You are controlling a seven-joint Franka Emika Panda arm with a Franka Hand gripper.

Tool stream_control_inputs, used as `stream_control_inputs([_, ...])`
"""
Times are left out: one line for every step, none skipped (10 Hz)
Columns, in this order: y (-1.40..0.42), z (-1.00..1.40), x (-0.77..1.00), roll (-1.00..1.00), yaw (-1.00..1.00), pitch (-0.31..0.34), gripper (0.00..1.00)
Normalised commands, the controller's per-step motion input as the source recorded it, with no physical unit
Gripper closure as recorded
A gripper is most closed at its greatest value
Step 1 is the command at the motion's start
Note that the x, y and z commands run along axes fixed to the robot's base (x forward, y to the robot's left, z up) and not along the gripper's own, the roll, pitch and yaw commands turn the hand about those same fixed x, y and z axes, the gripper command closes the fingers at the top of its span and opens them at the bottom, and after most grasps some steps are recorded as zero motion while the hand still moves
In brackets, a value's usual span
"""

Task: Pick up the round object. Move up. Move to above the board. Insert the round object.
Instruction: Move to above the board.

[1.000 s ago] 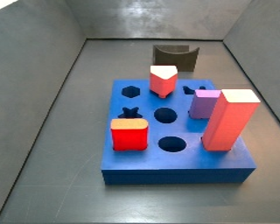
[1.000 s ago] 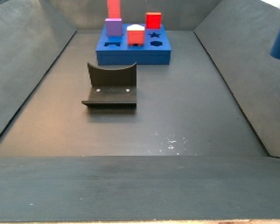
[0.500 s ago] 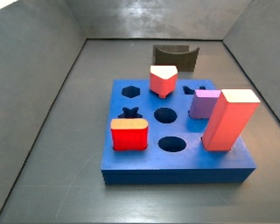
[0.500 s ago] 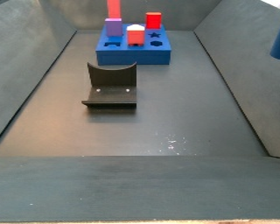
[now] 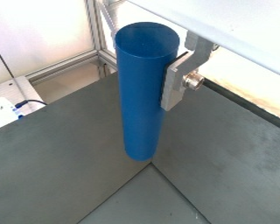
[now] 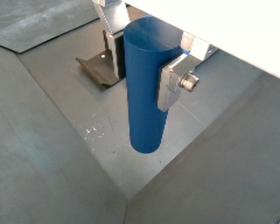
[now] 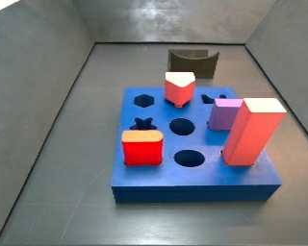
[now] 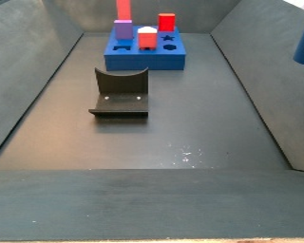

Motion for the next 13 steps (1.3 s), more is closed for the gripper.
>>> stream_control_inputs([0.00, 0.01, -0.41, 0.04, 0.02, 0.060, 1.00])
stream_control_inputs([0.00, 0.01, -0.41, 0.04, 0.02, 0.060, 1.00])
stream_control_inputs([-1.00, 0.04, 0.41, -0.17, -0.41, -0.105, 1.00])
stream_control_inputs([-1.00, 0.04, 0.41, -0.15, -0.38, -0.096, 1.00])
stream_control_inputs([-1.00, 0.04, 0.41, -0.12, -0.24, -0.067, 1.00])
stream_control_inputs([-1.00, 0.04, 0.42, -0.10, -0.12, -0.036, 1.00])
stream_control_inputs([-1.00, 0.04, 0.42, -0.07, -0.08, -0.018, 1.00])
stream_control_inputs([-1.00, 0.04, 0.43, -0.03, -0.03, 0.012, 1.00])
stream_control_inputs([-1.00, 0.04, 0.44, -0.03, -0.01, 0.024, 1.00])
stream_control_inputs([-1.00, 0.04, 0.44, -0.01, 0.00, 0.035, 1.00])
stream_control_inputs([-1.00, 0.04, 0.45, -0.01, 0.01, 0.037, 1.00])
stream_control_inputs([-1.00, 0.04, 0.46, -0.01, 0.00, 0.043, 1.00])
stream_control_inputs([-1.00, 0.04, 0.46, -0.01, 0.01, 0.047, 1.00])
